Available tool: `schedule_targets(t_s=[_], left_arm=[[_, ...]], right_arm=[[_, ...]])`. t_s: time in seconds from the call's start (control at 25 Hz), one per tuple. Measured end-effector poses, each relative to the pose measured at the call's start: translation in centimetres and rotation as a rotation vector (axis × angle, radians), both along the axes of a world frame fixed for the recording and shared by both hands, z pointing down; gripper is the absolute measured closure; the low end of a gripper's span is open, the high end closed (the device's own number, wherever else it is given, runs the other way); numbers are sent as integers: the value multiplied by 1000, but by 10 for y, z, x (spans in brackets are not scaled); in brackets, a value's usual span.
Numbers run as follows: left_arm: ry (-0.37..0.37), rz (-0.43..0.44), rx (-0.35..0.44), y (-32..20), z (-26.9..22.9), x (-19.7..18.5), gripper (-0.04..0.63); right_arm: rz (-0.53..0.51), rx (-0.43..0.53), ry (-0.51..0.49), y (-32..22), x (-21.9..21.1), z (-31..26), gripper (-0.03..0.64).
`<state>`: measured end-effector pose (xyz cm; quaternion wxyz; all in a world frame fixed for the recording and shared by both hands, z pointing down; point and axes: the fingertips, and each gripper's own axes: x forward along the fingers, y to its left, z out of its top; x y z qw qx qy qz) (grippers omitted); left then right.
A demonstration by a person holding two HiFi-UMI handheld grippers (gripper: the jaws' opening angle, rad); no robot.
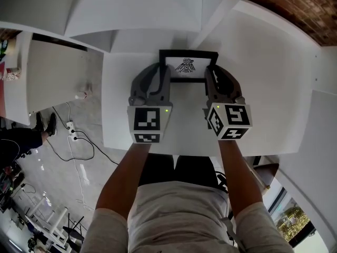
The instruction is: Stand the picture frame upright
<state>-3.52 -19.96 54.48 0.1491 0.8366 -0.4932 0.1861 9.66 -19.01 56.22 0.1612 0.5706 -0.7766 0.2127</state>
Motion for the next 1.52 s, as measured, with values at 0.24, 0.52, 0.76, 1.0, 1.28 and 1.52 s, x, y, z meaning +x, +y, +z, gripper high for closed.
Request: schedule_targets(t_s=[0.24,0.52,0.76,1.0,1.28,1.52], left_arm=[[-8,-4,-2,-6,5,0,514],[-24,-18,17,-13,7,-1,520],[-27,-18,13,-16,12,0,520],[-27,-23,-1,-19,18,0,522],[-33,-18,8,-20,19,0,522],[-46,-11,15,-21,20,0,520]], right_arm=[[-12,-14,16,-5,0,6,532],[-12,-13,29,-10,1,7,540],[-12,-15,34,-12,2,9,541],[-12,-20,40,-12,2,11,541],[-19,-13,43,-12,2,12,541],[-24,-9,49,-13,2,11,540]])
